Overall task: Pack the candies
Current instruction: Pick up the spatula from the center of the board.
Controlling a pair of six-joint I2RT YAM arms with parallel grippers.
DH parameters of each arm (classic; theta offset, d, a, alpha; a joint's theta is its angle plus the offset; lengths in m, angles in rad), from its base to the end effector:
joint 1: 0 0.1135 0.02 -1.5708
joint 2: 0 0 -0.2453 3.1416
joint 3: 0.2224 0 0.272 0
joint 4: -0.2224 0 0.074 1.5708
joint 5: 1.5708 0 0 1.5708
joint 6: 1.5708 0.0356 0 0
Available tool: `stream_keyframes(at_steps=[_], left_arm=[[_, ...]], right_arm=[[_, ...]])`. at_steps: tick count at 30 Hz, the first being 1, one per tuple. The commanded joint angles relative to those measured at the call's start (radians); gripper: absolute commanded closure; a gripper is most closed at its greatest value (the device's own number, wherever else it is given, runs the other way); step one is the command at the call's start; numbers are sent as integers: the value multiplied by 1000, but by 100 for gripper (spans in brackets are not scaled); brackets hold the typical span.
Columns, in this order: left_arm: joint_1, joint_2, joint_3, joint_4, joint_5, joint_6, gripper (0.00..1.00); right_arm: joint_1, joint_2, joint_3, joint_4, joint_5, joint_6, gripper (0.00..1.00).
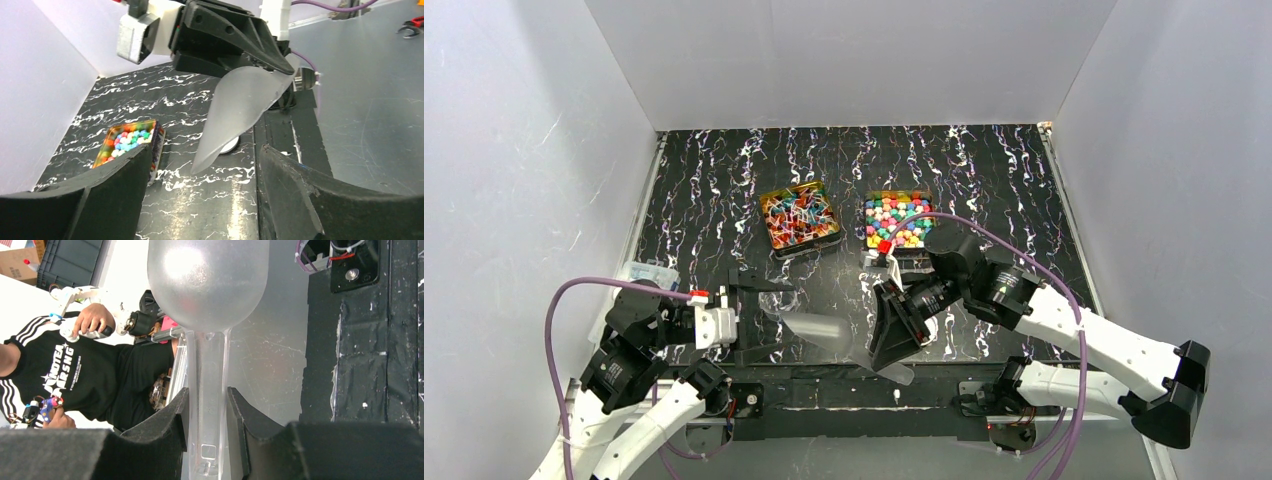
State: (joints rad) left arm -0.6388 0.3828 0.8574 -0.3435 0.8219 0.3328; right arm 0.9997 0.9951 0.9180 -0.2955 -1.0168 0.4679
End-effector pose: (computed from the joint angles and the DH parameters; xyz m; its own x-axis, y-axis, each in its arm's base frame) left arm 0.0635 -0.0796 0.3926 0.4223 -0.0365 -0.9057 0.9004 0.1328 0.4144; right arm 0.1053 0.2199 0.3249 -0.5684 -0.4456 -0.6916 -0.6884 -0.2028 0.6964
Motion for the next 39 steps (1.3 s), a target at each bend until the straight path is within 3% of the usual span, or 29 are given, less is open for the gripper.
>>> stream_keyframes(at_steps=[1,6,11,18,29,39], left_arm=[[-2,17,10,5,104,23,24],[-2,31,20,17,110,18,32],[-2,51,30,30,141,22,50],[-2,65,35,40,150,22,62],[-1,47,15,87,134,14,64],[-2,41,-8,97,147,17,92]], right_arm=[[16,-17,5,107,-19,32,99],[31,-10,8,111,-14,37,99],[41,-3,13,114,-12,37,99],[47,-6,5,114,-4,33,99],[48,-9,1,104,10,29,99],[48,-8,8,98,26,32,99]])
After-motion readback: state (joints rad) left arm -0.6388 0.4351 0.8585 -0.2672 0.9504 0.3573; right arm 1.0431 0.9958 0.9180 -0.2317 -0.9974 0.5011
